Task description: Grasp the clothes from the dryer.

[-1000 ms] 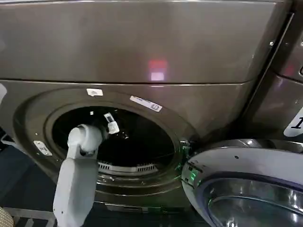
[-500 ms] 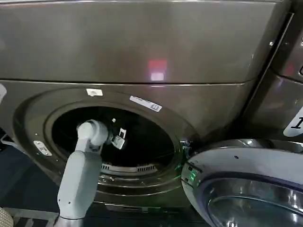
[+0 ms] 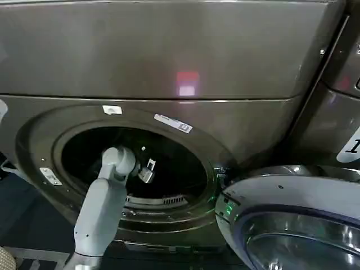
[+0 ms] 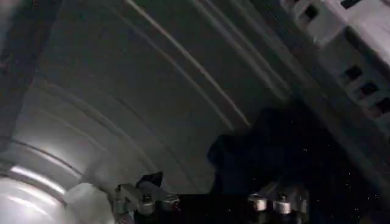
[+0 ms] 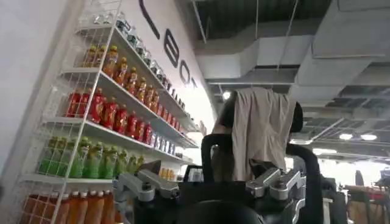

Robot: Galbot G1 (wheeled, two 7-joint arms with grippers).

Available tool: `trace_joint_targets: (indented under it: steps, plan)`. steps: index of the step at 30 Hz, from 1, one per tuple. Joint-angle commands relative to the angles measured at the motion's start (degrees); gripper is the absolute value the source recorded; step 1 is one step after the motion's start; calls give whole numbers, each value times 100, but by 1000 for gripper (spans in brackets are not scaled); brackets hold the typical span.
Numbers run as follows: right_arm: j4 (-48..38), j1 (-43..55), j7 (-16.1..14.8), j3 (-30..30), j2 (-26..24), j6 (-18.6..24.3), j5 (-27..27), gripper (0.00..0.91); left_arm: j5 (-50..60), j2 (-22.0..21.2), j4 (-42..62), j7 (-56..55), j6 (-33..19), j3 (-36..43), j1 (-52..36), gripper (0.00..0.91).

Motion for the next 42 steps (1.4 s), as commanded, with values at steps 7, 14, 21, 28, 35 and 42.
trace_joint_targets:
  steps: [7, 14, 21, 28, 35, 42]
  plan:
    - [-9, 29, -34, -27, -24, 31, -149, 907, 76, 0, 637, 37, 281, -51, 17, 907]
    - [-14, 51, -34, -67, -9, 41, -156, 907, 65, -16, 822, 36, 271, -125, -41, 80]
    - [-25, 46, -35, -65, -12, 49, -157, 907, -270, -38, 815, 30, 449, -136, -84, 0]
    - [-42, 56, -37, -87, 0, 68, -163, 907, -541, -38, 757, 28, 631, -151, -74, 0]
    - [-45, 78, -31, -110, -8, 74, -165, 907, -822, -79, 701, -49, 751, -293, -112, 0]
    - [-16, 85, 9, -160, 17, 100, -157, 907, -1617, -141, 822, -1463, 1405, -328, -328, 0]
